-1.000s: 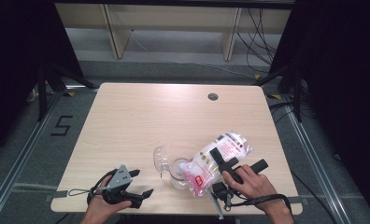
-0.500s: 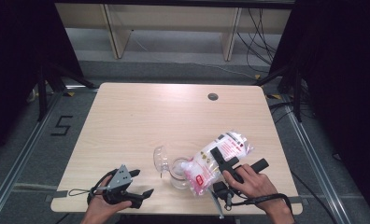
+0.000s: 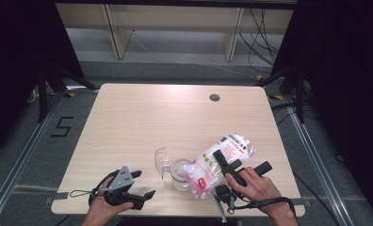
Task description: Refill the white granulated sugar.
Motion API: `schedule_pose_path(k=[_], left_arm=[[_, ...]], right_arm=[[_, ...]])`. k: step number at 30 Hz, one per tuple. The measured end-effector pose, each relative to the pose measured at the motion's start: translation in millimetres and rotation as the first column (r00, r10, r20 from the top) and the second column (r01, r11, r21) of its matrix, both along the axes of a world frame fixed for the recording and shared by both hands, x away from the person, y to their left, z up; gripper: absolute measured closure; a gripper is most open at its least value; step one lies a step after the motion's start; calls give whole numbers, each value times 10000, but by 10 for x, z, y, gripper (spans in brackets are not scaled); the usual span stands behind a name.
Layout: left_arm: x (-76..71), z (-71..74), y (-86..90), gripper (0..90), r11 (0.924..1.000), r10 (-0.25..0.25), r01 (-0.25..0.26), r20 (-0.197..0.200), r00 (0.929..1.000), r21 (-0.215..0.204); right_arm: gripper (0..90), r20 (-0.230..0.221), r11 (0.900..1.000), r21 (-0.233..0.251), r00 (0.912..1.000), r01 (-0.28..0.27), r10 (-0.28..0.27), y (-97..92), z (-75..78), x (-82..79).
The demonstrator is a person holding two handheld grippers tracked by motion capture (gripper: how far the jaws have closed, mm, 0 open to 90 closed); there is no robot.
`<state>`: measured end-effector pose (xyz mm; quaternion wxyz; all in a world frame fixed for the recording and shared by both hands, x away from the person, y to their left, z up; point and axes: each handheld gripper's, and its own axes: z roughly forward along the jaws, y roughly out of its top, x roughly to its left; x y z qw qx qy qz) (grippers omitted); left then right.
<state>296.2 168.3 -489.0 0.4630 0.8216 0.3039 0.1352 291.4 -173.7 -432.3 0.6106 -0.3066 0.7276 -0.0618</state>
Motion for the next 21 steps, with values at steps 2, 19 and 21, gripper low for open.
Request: schedule_pose_path(k=[2,19,21], left_arm=[[2,-2,-15,161,9998,36,-37,-12,10000,-189],[16,7,-6,161,9999,-95,96,153,9998,-40],[17,8,-2,161,9999,-124,122,174,9998,95]], right_arm=[[533,-156,9990,454,9999,45,-38,-11,-36,4],[540,78,9999,-57,9999,107,-107,-36,25,-5],[541,20,9992,269,9996,297,-297,-35,13,-27]])
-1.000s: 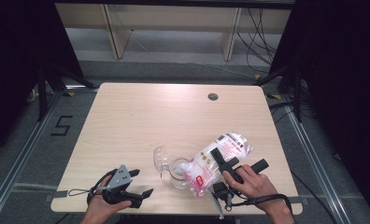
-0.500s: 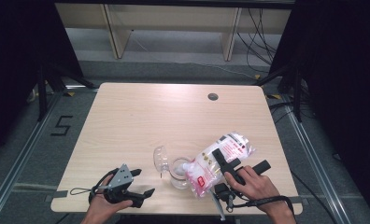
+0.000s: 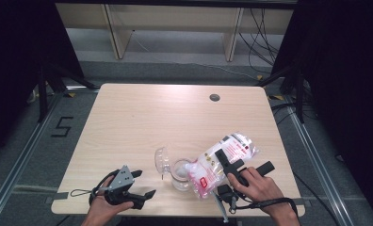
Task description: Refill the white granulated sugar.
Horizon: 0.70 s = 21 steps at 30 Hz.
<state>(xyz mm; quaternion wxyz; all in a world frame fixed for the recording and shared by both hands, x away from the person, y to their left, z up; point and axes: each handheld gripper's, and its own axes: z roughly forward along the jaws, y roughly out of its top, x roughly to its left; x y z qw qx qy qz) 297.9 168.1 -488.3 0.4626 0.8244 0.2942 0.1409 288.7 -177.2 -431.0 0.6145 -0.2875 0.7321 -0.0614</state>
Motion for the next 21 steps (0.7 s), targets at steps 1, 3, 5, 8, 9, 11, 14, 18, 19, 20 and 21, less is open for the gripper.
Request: schedule_pose_path(k=[1,3,5,8,9,11,14,18,19,20,21], left_arm=[[-17,-8,-18,161,9994,212,-217,-200,9996,-254],[-15,-4,-13,161,9997,142,-146,-193,9997,-191],[-17,-6,-16,161,9996,178,-182,-176,9997,-193],[-18,-9,-21,160,9994,217,-222,-189,9996,-249],[-18,-10,-23,160,9994,215,-219,-177,9996,-254],[-16,-7,-18,160,9997,176,-179,-154,9997,-171],[-15,-9,-21,160,9995,221,-225,-182,9996,-238],[-7,-3,-10,160,9998,167,-168,-123,9998,-92],[-7,-4,-11,161,9998,170,-171,-125,9998,-103],[-8,-3,-11,160,9998,162,-163,-120,9998,-100],[-12,-6,-20,160,9995,206,-211,-165,9997,-251]], right_arm=[[541,101,9991,-373,9997,-222,226,10,28,10],[542,84,9996,-223,9998,-184,186,12,19,-1],[543,119,9990,-362,9996,-263,267,19,29,-1],[543,133,9988,-399,9995,-280,285,20,33,-4],[544,137,9988,-403,9995,-282,288,19,34,-5],[545,153,9988,-386,9994,-292,298,17,41,-6],[546,172,9990,-376,9995,-253,259,12,42,-3],[547,157,9990,-354,9995,-259,265,7,40,-3],[547,141,9990,-362,9995,-264,269,8,39,-4],[547,137,9990,-362,9995,-266,271,9,38,-5],[548,130,9990,-372,9996,-251,256,11,38,-5]])
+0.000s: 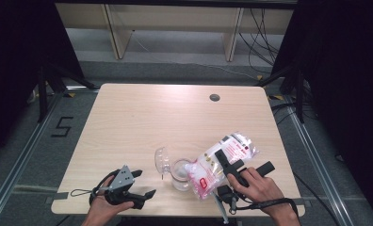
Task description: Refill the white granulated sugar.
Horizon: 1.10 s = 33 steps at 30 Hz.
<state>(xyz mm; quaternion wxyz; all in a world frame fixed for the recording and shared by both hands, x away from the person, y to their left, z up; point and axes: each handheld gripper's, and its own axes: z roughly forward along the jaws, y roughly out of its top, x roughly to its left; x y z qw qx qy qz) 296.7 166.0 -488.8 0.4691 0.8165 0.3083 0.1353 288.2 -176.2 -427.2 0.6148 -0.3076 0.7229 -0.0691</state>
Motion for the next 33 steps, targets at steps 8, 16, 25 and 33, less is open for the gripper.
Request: schedule_pose_path(k=[8,16,25,33], left_arm=[[3,6,-3,160,9999,-97,96,64,9999,81],[7,7,-11,161,9998,-98,96,77,9999,180],[4,5,-13,160,9999,-37,37,12,10000,137],[5,2,-17,161,10000,-38,38,-6,10000,9]], right_arm=[[551,13,10000,1,10000,-4,4,4,12,-15],[554,70,10000,-18,10000,-14,14,-3,22,-23],[558,112,10000,14,9999,40,-40,-15,31,-27],[562,171,9999,90,9997,145,-146,-22,26,-38]])
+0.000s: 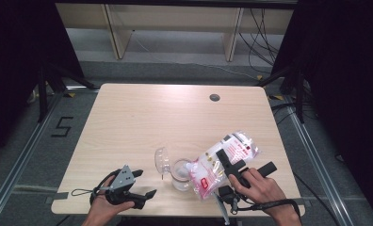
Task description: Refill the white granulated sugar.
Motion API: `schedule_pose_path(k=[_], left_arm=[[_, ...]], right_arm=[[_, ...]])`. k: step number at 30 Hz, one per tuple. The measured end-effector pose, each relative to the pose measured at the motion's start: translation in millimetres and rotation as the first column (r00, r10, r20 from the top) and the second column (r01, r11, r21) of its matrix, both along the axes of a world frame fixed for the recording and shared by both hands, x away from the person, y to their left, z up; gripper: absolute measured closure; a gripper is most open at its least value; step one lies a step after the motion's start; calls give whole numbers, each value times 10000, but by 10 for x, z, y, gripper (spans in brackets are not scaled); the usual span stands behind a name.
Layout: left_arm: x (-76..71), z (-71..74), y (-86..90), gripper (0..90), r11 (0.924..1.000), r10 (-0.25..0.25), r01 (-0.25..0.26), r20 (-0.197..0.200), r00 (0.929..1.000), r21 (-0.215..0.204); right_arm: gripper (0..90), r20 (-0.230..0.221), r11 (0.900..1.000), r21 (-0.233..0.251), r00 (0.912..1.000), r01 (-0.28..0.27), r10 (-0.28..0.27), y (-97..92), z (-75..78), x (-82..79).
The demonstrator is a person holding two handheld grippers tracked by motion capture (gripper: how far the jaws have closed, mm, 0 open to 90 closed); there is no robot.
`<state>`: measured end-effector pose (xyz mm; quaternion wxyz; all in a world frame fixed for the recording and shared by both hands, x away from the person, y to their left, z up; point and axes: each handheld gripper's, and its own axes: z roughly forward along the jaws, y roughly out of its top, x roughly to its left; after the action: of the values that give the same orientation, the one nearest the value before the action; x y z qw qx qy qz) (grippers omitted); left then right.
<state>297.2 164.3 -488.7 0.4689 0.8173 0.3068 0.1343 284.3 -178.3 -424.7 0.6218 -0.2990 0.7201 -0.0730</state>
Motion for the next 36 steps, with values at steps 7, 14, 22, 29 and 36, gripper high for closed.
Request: schedule_pose_path(k=[7,14,22,29,36], left_arm=[[14,8,24,160,9998,-98,96,95,9999,189],[16,-3,18,160,9999,-10,9,96,10000,154],[10,4,20,161,9997,11,-12,47,10000,238],[9,4,18,160,9999,-24,24,16,10000,168],[24,11,29,161,9993,-208,201,207,9996,322]], right_arm=[[565,-22,10000,55,10000,-41,41,3,-3,-5],[571,-58,9999,150,10000,14,-13,-10,-10,-8],[578,-92,9998,179,10000,27,-25,-14,-14,-9],[583,7,9998,-156,9999,-152,152,-10,20,-2],[587,33,9997,-174,9999,-160,160,-9,25,-3]])
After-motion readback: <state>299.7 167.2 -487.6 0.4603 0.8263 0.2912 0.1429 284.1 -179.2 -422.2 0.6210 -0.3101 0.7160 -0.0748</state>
